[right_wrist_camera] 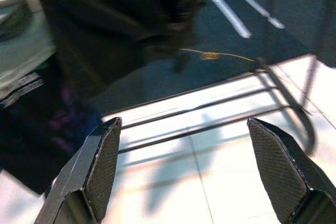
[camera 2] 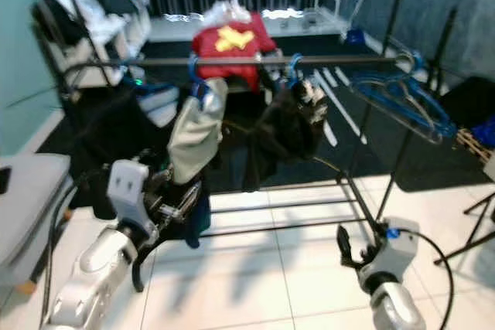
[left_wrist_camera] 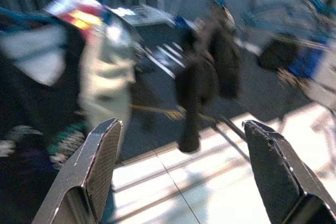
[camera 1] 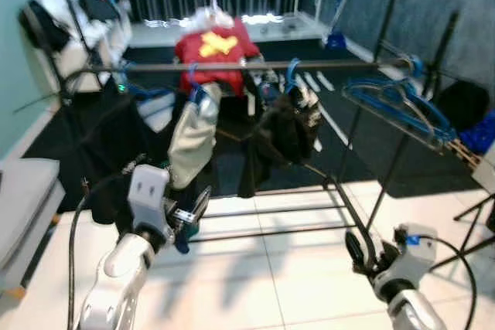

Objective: Hang hanger

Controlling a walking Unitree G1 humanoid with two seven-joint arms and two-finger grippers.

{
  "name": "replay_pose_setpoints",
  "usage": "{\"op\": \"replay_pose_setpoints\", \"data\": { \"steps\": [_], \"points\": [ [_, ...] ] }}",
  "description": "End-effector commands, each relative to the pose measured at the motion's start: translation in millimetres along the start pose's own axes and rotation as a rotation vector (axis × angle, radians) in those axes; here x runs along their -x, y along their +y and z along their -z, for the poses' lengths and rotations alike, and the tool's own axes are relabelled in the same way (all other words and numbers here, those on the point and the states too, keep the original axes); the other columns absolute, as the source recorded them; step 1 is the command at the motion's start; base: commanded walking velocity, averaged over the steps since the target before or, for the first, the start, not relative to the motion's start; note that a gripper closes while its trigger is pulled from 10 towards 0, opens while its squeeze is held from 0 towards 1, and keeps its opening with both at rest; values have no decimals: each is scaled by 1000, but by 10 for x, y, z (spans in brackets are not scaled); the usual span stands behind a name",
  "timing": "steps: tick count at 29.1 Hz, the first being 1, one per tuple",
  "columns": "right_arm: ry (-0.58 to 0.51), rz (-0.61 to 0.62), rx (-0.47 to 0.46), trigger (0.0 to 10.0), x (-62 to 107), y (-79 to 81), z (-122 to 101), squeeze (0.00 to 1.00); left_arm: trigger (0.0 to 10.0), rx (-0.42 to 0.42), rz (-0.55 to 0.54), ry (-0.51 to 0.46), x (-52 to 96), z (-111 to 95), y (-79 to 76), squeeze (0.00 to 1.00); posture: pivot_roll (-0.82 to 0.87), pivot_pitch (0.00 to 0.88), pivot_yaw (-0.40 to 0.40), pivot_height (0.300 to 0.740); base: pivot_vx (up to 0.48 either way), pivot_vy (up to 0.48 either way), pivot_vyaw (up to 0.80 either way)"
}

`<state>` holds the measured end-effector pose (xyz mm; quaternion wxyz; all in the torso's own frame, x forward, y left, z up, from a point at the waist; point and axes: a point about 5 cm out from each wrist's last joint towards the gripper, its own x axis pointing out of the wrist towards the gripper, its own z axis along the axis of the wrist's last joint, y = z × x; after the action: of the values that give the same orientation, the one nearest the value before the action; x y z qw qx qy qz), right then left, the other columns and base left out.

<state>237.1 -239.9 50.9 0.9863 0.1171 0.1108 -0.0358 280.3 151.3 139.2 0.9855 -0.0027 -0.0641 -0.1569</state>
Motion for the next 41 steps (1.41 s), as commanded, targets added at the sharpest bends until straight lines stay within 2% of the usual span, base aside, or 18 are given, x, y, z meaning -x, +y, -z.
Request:
{"op": "replay_pose_setpoints", "data": {
  "steps": [1,2,3,8,9,13,16,17,19,25,28,30,31,32,35,36,41],
  "points": [
    [-4,-9,15,10000,-28,27,-19,0,10000,30,8,3,-70,12,-49,0,-96,0,7,740,0,-420,594],
    [-4,-9,15,10000,-28,27,-19,0,10000,30,8,3,-70,12,-49,0,-96,0,7,740,0,-420,594],
    [-7,-5,7,10000,-31,24,-23,0,10000,46,23,-14,-132,-14,-104,0,-99,0,6,740,0,-420,0],
    [-7,-1,3,10000,-34,21,-23,0,10000,59,38,-25,-176,-34,-150,0,-102,0,7,740,0,-422,0],
    [-6,4,1,10000,-33,18,-23,0,10000,77,64,-41,-243,-63,-224,0,-109,0,11,740,0,-424,0],
    [-4,10,1,10000,-31,17,-16,0,10000,107,106,-64,-342,-119,-327,0,-115,0,13,740,0,-424,0],
    [-4,10,1,10000,-31,17,-16,0,10000,107,106,-64,-342,-119,-327,0,-115,0,13,740,0,-424,0],
    [-1,12,2,10000,-30,22,-6,0,10000,119,141,-80,-438,-171,-389,0,-117,0,15,740,0,-424,0],
    [-1,11,3,10000,-30,26,-2,0,10000,121,150,-84,-469,-186,-401,0,-118,0,15,740,0,-424,0],
    [0,10,3,10000,-33,30,2,0,10000,121,155,-88,-505,-200,-402,0,-118,0,15,740,0,-426,0],
    [4,1,6,10000,-41,42,13,0,10000,132,157,-107,-629,-260,-404,0,-118,0,8,740,87,-283,0],
    [4,1,6,10000,-41,42,13,0,10000,132,157,-107,-629,-260,-404,0,-118,0,8,740,262,0,0],
    [7,-8,11,10000,-46,52,15,0,10000,150,153,-128,-692,-304,-392,0,-122,0,6,740,0,0,0],
    [7,-8,11,10000,-46,52,15,0,10000,150,153,-128,-692,-304,-392,0,-122,0,6,740,0,0,0],
    [10,-23,25,10000,-55,70,9,0,10000,101,128,-130,-769,-334,-327,0,-131,0,2,740,320,0,0],
    [10,-30,31,10000,-58,75,4,0,10000,70,94,-131,-786,-345,-256,0,-131,0,2,740,480,0,0],
    [9,-35,36,10000,-63,78,-3,0,10000,42,52,-136,-799,-362,-161,0,-137,0,6,740,480,0,0]
  ]
}}
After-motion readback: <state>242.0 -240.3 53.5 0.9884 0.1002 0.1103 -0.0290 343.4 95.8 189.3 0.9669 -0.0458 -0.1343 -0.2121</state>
